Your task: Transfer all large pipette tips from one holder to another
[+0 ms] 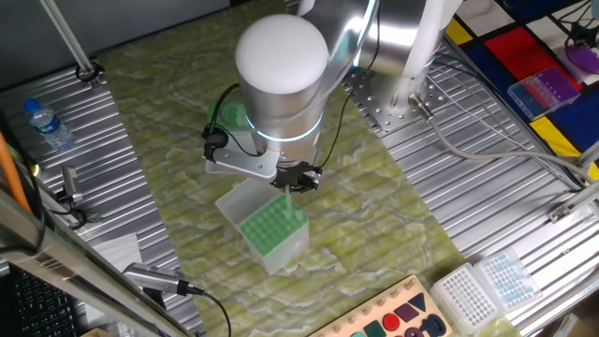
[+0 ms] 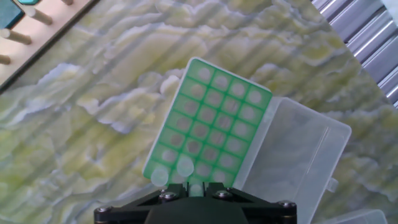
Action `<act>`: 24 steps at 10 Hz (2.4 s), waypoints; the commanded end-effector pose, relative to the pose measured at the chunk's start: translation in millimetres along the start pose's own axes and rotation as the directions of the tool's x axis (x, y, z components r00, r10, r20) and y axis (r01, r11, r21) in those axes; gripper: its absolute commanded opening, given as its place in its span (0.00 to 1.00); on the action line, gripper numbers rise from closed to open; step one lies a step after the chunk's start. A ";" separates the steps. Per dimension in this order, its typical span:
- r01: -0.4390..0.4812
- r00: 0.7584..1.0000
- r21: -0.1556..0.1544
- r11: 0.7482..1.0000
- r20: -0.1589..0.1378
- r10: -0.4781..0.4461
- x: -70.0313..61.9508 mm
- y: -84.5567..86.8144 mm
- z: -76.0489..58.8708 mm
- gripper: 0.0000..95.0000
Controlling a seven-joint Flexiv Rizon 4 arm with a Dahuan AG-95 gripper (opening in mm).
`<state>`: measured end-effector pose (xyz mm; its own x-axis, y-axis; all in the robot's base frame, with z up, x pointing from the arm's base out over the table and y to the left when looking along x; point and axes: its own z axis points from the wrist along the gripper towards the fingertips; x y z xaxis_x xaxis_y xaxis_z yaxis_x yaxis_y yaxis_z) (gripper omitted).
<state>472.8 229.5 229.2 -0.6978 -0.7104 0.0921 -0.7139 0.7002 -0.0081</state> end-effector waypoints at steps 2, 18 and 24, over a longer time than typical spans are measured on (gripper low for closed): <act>0.000 1.000 0.006 1.000 -0.005 0.000 1.1 1.1 -1.6 0.00; -0.037 0.999 0.013 0.999 -0.038 0.037 -16.7 25.3 -13.7 0.00; -0.059 0.996 0.002 0.998 -0.060 0.059 -21.3 38.0 -39.6 0.00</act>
<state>462.6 274.6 267.0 -0.7341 -0.6624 0.1493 -0.6713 0.7410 -0.0129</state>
